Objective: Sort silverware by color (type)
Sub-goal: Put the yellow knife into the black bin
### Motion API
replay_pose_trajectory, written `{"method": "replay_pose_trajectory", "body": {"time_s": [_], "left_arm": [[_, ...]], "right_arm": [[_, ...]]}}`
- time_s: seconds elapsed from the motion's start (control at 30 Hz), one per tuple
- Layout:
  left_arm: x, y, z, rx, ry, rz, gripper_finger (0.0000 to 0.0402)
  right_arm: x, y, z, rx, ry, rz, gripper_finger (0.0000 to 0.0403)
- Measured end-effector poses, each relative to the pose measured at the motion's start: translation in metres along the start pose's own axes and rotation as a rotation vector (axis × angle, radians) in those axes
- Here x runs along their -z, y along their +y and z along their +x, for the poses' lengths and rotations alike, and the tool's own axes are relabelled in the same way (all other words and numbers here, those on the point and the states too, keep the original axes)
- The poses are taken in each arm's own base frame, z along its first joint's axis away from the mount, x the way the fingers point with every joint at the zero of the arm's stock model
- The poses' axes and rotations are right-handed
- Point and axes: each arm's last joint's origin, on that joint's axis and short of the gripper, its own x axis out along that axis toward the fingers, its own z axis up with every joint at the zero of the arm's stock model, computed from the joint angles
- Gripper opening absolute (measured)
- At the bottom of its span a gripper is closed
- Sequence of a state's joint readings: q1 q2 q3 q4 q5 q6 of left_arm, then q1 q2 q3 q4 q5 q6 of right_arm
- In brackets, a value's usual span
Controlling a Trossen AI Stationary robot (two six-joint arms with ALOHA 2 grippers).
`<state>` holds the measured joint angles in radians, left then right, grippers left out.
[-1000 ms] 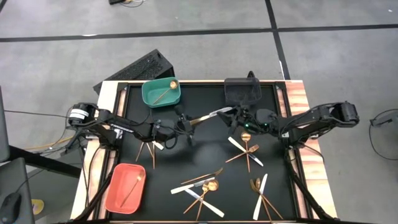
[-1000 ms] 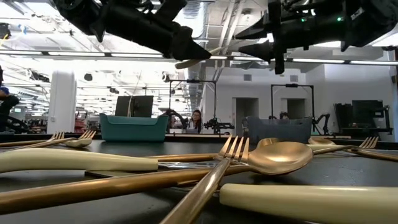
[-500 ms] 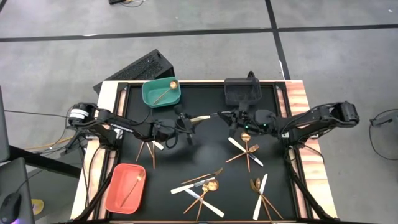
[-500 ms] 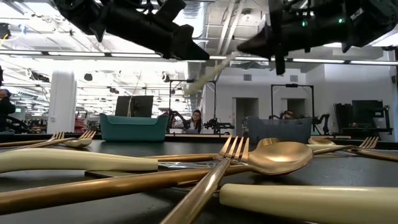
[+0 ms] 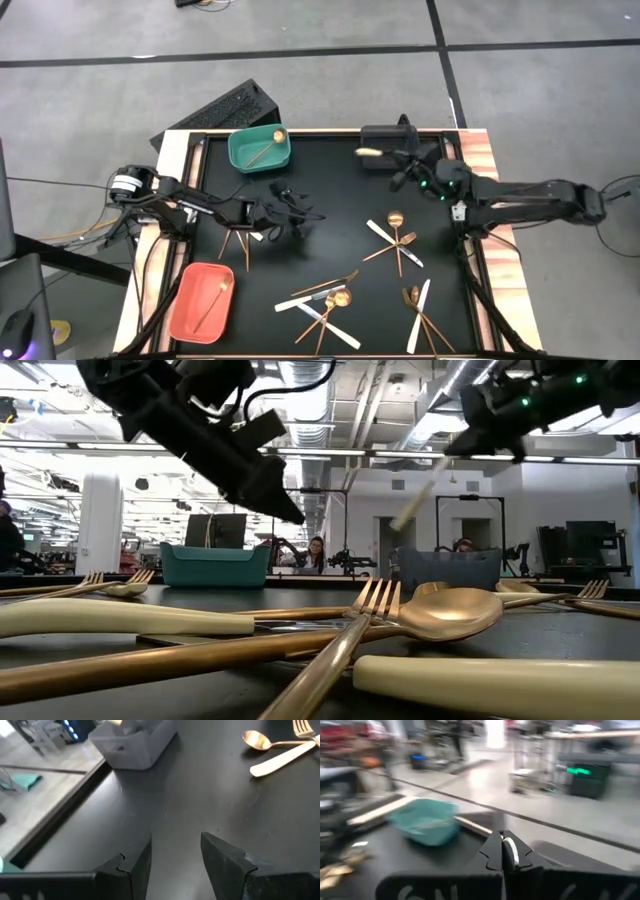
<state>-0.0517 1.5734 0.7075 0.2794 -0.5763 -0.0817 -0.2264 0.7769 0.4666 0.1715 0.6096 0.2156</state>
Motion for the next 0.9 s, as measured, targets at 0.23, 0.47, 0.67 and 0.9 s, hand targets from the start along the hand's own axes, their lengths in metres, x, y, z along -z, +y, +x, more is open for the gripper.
{"method": "replay_pose_trajectory", "body": {"time_s": [0.23,0.47,0.67,0.9], "left_arm": [[0.009,0.003,0.000,-0.026,0.002,-0.025,0.0160],[0.009,0.003,0.000,-0.030,-0.003,-0.041,0.0160],[0.009,0.004,0.001,-0.043,-0.003,-0.041,0.0160],[0.009,0.004,0.001,-0.044,-0.003,-0.043,0.0160]], "right_arm": [[0.004,-0.031,0.001,0.258,0.064,-0.035,0.0006],[0.011,-0.048,0.012,0.408,0.129,-0.063,0.0006],[0.017,-0.052,0.022,0.311,0.193,-0.004,0.0008],[0.011,-0.062,0.033,0.134,0.185,0.075,0.0010]]}}
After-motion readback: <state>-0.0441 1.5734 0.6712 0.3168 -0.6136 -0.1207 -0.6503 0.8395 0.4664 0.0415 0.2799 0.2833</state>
